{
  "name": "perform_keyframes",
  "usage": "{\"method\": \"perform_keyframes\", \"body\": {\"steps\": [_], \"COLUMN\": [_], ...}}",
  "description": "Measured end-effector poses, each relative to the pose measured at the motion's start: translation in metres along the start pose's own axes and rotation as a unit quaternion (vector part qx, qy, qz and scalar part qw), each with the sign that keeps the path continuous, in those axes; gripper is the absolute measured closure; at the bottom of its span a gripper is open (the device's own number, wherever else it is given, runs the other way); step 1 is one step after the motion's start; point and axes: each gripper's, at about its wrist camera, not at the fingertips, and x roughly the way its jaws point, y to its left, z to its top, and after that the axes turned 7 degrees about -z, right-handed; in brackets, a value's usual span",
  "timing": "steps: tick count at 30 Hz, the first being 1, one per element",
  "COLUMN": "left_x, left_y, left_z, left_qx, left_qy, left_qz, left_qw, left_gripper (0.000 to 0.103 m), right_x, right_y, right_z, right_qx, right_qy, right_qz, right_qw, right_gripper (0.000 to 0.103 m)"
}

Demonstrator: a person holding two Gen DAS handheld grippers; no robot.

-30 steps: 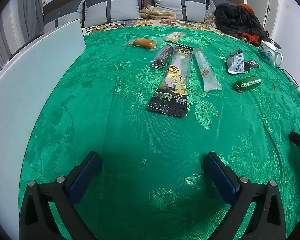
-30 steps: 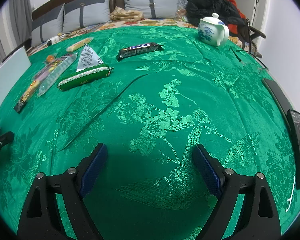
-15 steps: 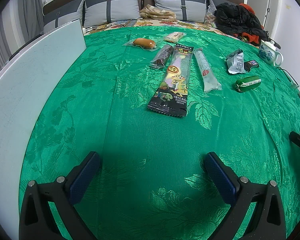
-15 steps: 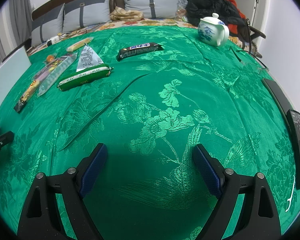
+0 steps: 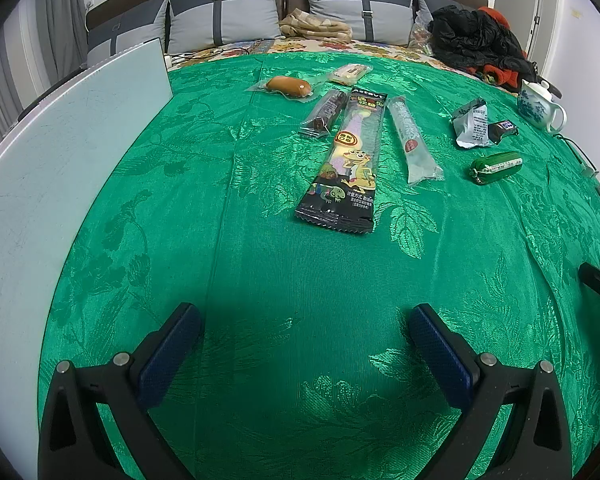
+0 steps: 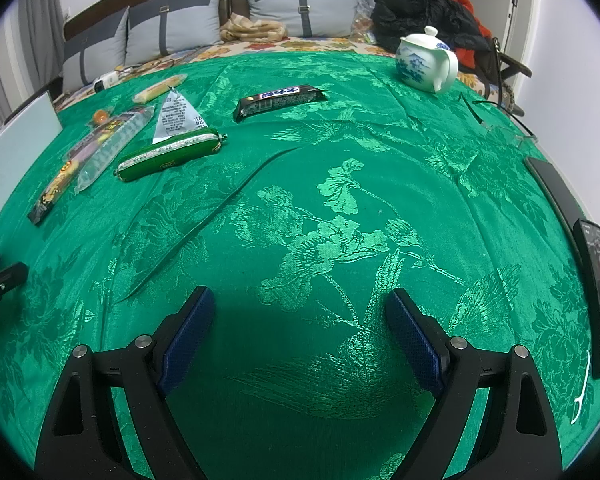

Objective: Organize snacks
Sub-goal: 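Move both tools back over the remaining snacks on the cloth, then lower the left tool onto the Astavt candy pack and close it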

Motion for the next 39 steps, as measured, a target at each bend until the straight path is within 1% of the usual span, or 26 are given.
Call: {"method": "perform_keyframes", "body": {"steps": [10, 11, 12, 13, 15, 18, 20, 22, 23, 24, 25, 26, 27, 28, 30, 32, 35, 37, 38, 39], "left_x": [-0.001, -0.001, 0.0, 0.004, 0.003, 0.0, 0.006, 0.025, 0.034, 0.043, 0.053, 0.062, 0.063, 0.062, 0.056, 0.044, 0.018, -0.007, -0.016, -0.025], "left_y": [0.0, 0.0, 0.0, 0.001, 0.004, 0.005, 0.001, -0.011, -0.016, -0.021, -0.024, -0.025, -0.023, -0.02, -0.015, -0.015, -0.012, -0.007, -0.009, -0.006], "left_z": [0.0, 0.0, 0.002, 0.007, 0.019, 0.046, 0.068, 0.088, 0.094, 0.099, 0.102, 0.104, 0.106, 0.106, 0.102, 0.087, 0.049, 0.017, 0.005, -0.007], "left_qx": [0.0, 0.001, 0.002, 0.0, -0.015, -0.037, -0.036, -0.01, 0.005, 0.018, 0.028, 0.031, 0.025, 0.013, -0.003, 0.004, 0.026, 0.034, 0.034, 0.034], "left_qy": [0.0, 0.001, 0.013, 0.03, 0.039, 0.015, 0.012, 0.029, 0.038, 0.05, 0.064, 0.077, 0.072, 0.067, 0.064, 0.063, 0.069, 0.078, 0.079, 0.08], "left_qz": [0.0, 0.0, -0.002, -0.005, -0.018, -0.034, -0.03, -0.013, -0.004, 0.004, 0.012, 0.017, 0.003, -0.013, -0.025, -0.03, -0.023, -0.023, -0.025, -0.035], "left_qw": [1.0, 1.0, 0.9999, 0.9995, 0.999, 0.9986, 0.9988, 0.9994, 0.9992, 0.9986, 0.9975, 0.9964, 0.9971, 0.9976, 0.9977, 0.9976, 0.997, 0.9961, 0.996, 0.9956], "left_gripper": [0.0, 0.0, 0.0, 0.0, 0.001, 0.001, 0.001, 0.005, 0.013, 0.025, 0.031, 0.046, 0.064, 0.07, 0.076, 0.076, 0.076, 0.074, 0.067, 0.055], "right_x": [0.0, 0.0, 0.0, 0.0, 0.0, 0.0, 0.0, 0.0, 0.0, 0.0, 0.0, 0.0, 0.0, 0.0, 0.0, 0.0, 0.0, 0.001, 0.001, 0.001], "right_y": [0.0, 0.0, 0.0, 0.0, 0.0, 0.0, 0.0, 0.0, 0.0, 0.0, 0.0, 0.0, 0.0, 0.0, 0.0, 0.0, 0.0, 0.0, 0.0, 0.0], "right_z": [0.0, 0.0, 0.0, 0.0, 0.0, 0.0, 0.0, 0.0, 0.0, 0.0, 0.0, 0.0, 0.0, 0.0, 0.0, 0.0, 0.0, 0.0, 0.0, 0.0], "right_qx": [0.0, 0.0, 0.0, 0.0, 0.0, 0.0, -0.001, -0.001, -0.001, -0.001, -0.001, -0.001, -0.001, -0.001, -0.001, -0.001, -0.001, -0.001, -0.001, -0.001], "right_qy": [0.0, 0.0, 0.0, 0.0, 0.0, 0.0, 0.0, 0.0, 0.0, 0.0, 0.0, 0.0, 0.0, 0.0, -0.001, 0.0, 0.0, 0.0, -0.001, -0.001], "right_qz": [0.0, 0.0, 0.0, 0.0, 0.0, 0.0, 0.0, 0.0, 0.0, 0.0, 0.0, 0.0, 0.0, 0.0, 0.0, 0.0, 0.0, 0.0, 0.0, 0.0], "right_qw": [1.0, 1.0, 1.0, 1.0, 1.0, 1.0, 1.0, 1.0, 1.0, 1.0, 1.0, 1.0, 1.0, 1.0, 1.0, 1.0, 1.0, 1.0, 1.0, 1.0], "right_gripper": [0.012, 0.012, 0.012, 0.013, 0.013, 0.012, 0.012, 0.012, 0.012, 0.012, 0.012, 0.013, 0.012, 0.012, 0.012, 0.012, 0.012, 0.012, 0.012, 0.012]}}
